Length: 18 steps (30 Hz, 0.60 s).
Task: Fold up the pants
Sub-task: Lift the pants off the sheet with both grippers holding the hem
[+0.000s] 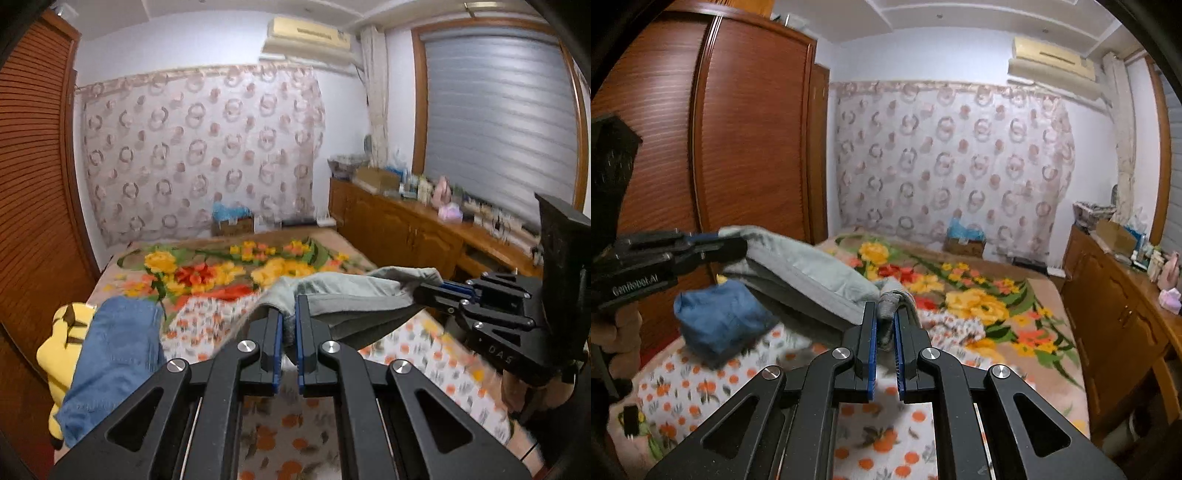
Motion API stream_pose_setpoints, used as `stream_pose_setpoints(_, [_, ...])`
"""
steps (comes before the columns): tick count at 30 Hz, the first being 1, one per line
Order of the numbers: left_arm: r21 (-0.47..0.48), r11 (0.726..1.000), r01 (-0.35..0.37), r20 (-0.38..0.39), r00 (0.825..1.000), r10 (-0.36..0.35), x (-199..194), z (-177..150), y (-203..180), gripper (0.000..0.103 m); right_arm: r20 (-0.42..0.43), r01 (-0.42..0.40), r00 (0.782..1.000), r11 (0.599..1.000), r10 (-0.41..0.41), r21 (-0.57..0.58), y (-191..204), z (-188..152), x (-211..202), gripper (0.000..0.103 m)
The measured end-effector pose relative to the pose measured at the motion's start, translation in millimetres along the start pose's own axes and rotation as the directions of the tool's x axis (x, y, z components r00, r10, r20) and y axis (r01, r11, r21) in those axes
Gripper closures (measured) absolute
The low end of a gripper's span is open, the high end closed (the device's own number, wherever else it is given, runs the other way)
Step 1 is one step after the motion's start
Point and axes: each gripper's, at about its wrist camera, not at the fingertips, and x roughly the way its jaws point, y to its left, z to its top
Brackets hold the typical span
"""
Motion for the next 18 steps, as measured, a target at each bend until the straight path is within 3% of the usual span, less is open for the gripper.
stream_pose_setpoints(8, [-0.018, 0.999, 0.05, -0.137, 0.989, -0.052, -8.1, -83.9, -3.9, 0.097, -0.109, -0.105, 0.988, 0.994, 0.105, 0.003, 18.5, -51.0, -1.5, 0.095])
stream_pose_setpoints(18, [-0.024, 0.997, 0.075, -0.204, 0.976, -0.078, -32.6, -138.7, -23.5, 0.097, -0.154, -0.172, 0.973, 0.985, 0.171, 0.011, 10.0, -78.1, -30.6, 0.095])
